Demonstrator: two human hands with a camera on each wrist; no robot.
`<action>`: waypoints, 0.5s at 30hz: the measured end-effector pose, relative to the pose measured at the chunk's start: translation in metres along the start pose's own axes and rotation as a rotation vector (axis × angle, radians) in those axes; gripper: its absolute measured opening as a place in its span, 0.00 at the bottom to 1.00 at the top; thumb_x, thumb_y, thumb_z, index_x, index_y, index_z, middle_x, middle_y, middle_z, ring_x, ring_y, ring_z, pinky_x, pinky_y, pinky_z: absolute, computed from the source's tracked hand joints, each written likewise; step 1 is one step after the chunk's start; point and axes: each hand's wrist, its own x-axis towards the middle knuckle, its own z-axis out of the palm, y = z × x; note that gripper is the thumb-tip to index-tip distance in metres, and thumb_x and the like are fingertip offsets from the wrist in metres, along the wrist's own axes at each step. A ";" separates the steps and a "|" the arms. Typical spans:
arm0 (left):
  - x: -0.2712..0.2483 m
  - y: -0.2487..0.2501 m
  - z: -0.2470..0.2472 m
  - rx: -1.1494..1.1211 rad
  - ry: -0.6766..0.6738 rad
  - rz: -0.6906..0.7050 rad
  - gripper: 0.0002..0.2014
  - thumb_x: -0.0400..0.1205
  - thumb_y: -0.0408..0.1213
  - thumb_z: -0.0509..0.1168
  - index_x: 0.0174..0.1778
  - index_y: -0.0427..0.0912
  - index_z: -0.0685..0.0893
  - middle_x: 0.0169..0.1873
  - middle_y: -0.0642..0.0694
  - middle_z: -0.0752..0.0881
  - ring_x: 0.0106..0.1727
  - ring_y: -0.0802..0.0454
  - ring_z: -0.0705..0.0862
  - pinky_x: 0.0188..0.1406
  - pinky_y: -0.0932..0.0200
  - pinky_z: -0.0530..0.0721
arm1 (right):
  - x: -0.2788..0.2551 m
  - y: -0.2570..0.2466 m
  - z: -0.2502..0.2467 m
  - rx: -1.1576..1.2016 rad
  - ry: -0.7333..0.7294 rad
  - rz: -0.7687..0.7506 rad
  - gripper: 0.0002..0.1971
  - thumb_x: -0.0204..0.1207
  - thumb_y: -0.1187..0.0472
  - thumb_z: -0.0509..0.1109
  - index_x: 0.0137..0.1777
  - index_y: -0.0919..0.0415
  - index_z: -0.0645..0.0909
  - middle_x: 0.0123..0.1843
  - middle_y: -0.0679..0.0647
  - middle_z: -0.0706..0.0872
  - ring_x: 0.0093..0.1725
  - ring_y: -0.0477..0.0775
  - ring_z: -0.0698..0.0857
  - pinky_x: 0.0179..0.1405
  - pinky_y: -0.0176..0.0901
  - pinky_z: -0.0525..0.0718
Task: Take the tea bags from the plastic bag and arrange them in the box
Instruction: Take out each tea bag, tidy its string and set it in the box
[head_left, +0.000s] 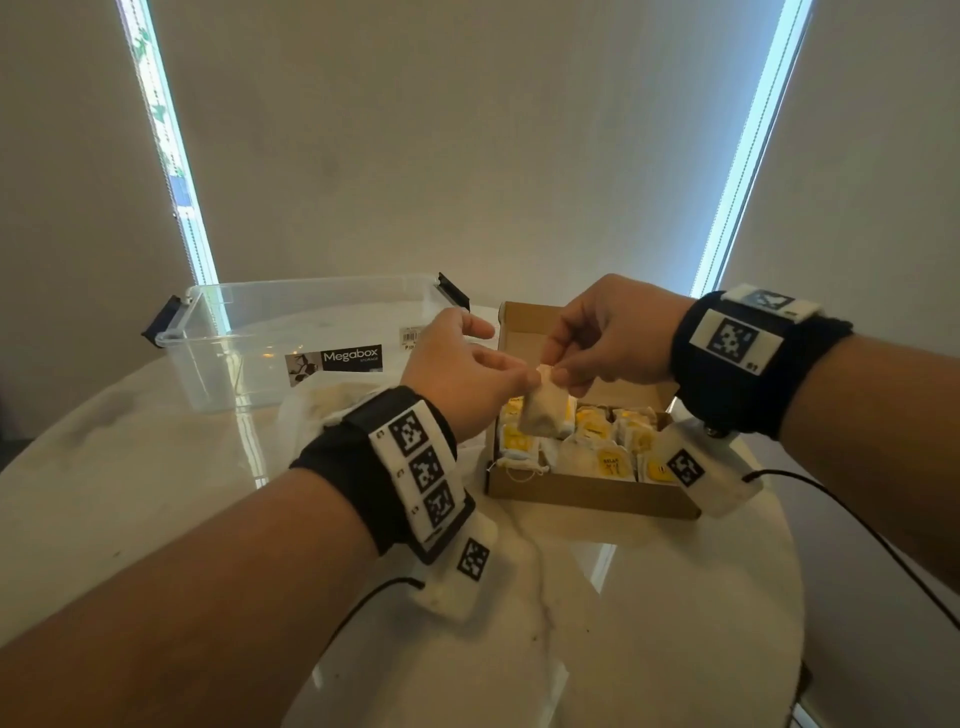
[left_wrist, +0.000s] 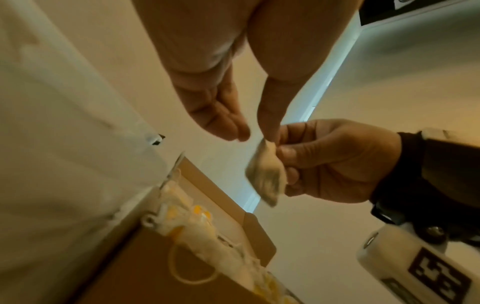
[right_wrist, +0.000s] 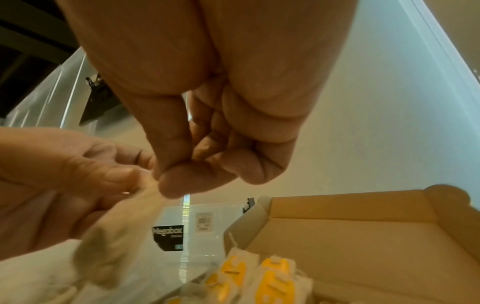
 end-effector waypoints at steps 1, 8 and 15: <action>0.000 -0.002 -0.001 0.057 -0.001 0.005 0.23 0.71 0.42 0.82 0.55 0.51 0.76 0.39 0.51 0.92 0.44 0.54 0.90 0.51 0.48 0.89 | 0.004 0.004 -0.001 -0.034 0.027 0.011 0.03 0.76 0.59 0.79 0.47 0.51 0.90 0.35 0.44 0.93 0.32 0.37 0.89 0.39 0.31 0.80; -0.013 -0.006 -0.003 0.905 -0.366 0.083 0.14 0.78 0.42 0.76 0.59 0.48 0.87 0.56 0.51 0.86 0.57 0.52 0.84 0.53 0.62 0.80 | 0.033 0.032 -0.001 -0.129 0.006 0.242 0.03 0.80 0.65 0.73 0.50 0.57 0.87 0.37 0.49 0.94 0.33 0.46 0.93 0.46 0.42 0.86; -0.010 -0.007 0.006 1.075 -0.423 0.158 0.11 0.82 0.41 0.71 0.58 0.42 0.88 0.53 0.48 0.87 0.56 0.47 0.87 0.56 0.57 0.86 | 0.055 0.034 0.027 -0.237 -0.204 0.330 0.03 0.80 0.64 0.74 0.48 0.56 0.87 0.37 0.51 0.92 0.30 0.46 0.90 0.27 0.35 0.83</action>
